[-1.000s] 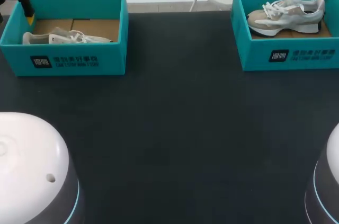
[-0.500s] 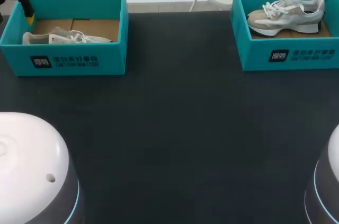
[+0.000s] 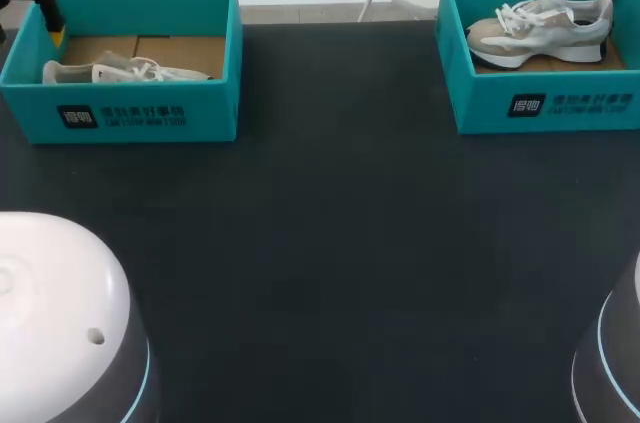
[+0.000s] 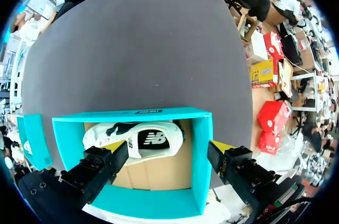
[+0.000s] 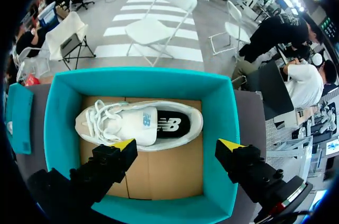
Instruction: Take the shoe out of the shoebox, open the shoe tongue, remove and reinsert the insole, then place the shoe into the shoebox
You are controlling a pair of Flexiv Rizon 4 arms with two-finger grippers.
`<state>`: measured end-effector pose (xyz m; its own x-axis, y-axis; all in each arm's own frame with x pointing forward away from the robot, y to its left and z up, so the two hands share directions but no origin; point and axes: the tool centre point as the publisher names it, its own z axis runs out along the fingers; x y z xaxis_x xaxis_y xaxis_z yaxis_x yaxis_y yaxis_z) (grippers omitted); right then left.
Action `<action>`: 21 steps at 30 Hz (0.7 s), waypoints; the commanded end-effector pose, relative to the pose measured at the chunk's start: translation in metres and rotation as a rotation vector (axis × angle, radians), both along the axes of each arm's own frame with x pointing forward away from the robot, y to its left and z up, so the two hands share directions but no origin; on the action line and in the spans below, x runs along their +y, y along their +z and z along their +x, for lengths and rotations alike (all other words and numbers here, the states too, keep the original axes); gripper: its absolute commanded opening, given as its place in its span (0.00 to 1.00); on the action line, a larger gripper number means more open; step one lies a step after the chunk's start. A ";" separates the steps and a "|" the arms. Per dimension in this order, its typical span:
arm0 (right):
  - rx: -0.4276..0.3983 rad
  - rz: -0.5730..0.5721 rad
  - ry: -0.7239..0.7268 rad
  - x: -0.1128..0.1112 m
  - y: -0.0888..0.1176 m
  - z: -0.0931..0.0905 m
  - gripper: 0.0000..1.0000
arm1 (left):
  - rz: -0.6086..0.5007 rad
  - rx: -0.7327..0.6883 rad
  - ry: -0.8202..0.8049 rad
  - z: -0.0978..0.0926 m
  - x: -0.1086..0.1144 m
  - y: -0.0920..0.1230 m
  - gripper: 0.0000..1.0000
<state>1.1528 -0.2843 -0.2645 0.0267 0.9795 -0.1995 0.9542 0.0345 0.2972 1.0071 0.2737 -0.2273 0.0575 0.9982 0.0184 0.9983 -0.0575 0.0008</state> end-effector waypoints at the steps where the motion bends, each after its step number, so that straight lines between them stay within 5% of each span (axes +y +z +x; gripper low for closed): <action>1: 0.082 0.011 -0.018 -0.012 -0.031 0.029 1.00 | 0.001 -0.001 -0.001 0.000 0.000 0.000 1.00; 7: 0.098 0.017 -0.056 -0.033 -0.045 0.032 1.00 | 0.001 -0.001 -0.001 0.000 0.000 0.000 1.00; 13: 0.112 0.009 -0.070 -0.042 -0.054 0.035 0.55 | 0.001 -0.001 -0.001 0.000 0.000 0.000 1.00; 21: 0.133 0.004 -0.056 -0.041 -0.068 0.035 0.62 | 0.001 -0.001 -0.001 0.000 0.000 0.000 1.00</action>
<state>1.1818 -0.3239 -0.3249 0.0561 0.9774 -0.2039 0.9838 -0.0193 0.1782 1.0071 0.2738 -0.2273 0.0572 0.9982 0.0183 0.9984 -0.0572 0.0008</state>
